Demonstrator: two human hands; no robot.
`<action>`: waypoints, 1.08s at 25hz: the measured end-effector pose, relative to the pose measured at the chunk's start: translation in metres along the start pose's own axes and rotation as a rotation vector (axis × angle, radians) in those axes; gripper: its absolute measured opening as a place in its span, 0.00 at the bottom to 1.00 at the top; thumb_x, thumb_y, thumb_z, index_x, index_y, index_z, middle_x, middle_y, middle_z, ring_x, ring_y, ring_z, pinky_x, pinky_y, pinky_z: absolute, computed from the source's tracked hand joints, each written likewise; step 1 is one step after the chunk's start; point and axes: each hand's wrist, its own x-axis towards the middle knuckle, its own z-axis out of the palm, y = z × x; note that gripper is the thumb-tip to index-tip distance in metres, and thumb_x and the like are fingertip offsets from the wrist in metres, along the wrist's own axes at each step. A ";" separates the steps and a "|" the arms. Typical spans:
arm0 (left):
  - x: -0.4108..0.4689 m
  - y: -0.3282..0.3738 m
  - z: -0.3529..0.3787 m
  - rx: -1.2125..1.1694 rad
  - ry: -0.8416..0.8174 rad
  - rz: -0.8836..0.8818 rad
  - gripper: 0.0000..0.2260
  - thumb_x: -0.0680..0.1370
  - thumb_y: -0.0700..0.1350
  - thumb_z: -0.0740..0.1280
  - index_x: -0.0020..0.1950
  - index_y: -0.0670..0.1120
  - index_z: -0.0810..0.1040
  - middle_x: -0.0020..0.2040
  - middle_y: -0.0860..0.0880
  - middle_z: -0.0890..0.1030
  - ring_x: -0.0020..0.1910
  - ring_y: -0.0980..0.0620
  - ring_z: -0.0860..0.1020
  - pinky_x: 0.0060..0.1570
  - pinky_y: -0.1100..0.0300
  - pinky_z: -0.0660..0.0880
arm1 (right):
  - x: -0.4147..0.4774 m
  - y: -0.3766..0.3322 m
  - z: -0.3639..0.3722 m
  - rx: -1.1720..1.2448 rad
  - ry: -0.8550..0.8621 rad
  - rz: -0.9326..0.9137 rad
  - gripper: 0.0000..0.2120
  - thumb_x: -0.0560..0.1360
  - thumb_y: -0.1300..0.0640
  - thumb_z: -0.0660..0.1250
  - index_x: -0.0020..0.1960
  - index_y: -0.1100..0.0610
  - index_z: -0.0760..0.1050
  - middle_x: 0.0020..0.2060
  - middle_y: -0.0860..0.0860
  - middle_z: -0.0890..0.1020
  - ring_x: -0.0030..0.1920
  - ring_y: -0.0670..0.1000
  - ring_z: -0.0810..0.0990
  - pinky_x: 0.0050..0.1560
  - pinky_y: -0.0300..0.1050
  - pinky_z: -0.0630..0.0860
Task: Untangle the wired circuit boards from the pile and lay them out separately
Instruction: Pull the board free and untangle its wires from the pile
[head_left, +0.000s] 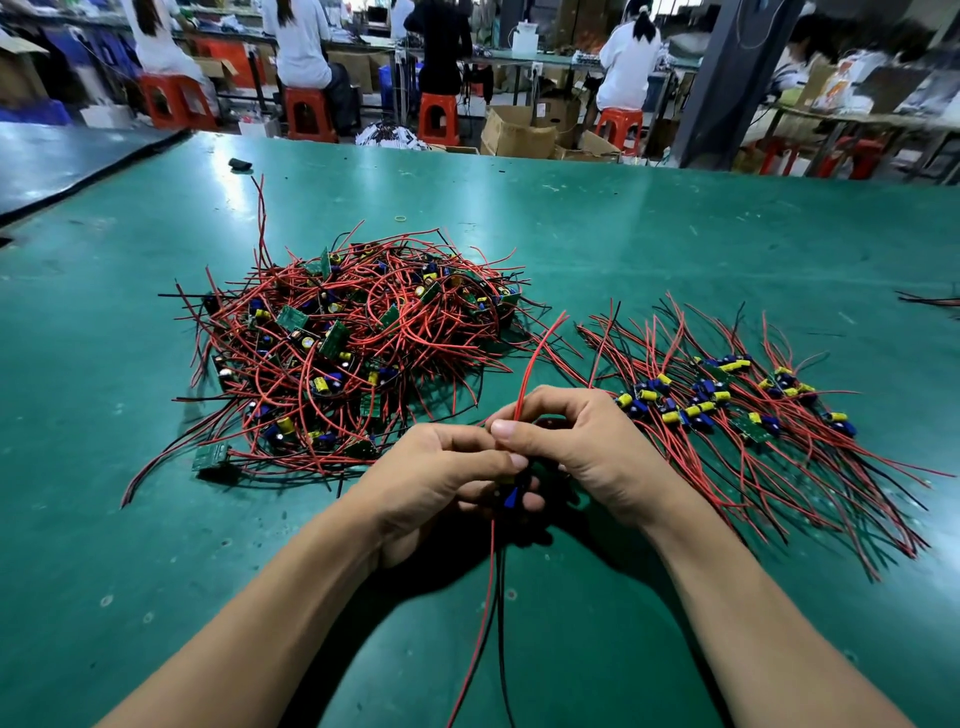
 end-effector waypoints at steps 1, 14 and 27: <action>0.000 0.001 0.002 -0.015 0.001 0.003 0.01 0.70 0.37 0.72 0.40 0.41 0.83 0.43 0.35 0.84 0.38 0.42 0.84 0.43 0.56 0.81 | 0.000 0.000 -0.001 -0.029 0.003 -0.008 0.11 0.70 0.50 0.79 0.47 0.56 0.85 0.47 0.66 0.84 0.39 0.53 0.83 0.39 0.46 0.81; 0.004 0.004 0.003 0.081 0.057 -0.014 0.05 0.74 0.33 0.69 0.40 0.37 0.83 0.36 0.36 0.83 0.30 0.44 0.83 0.34 0.58 0.80 | 0.006 0.004 -0.009 -0.247 0.247 -0.067 0.11 0.76 0.51 0.74 0.43 0.60 0.84 0.23 0.42 0.73 0.25 0.41 0.67 0.29 0.34 0.65; 0.005 0.006 0.000 0.131 0.018 -0.034 0.04 0.74 0.35 0.69 0.42 0.37 0.83 0.37 0.36 0.83 0.30 0.44 0.82 0.31 0.61 0.78 | 0.012 0.009 -0.022 -0.407 0.654 -0.185 0.10 0.78 0.52 0.71 0.41 0.56 0.83 0.30 0.47 0.81 0.31 0.45 0.74 0.34 0.34 0.69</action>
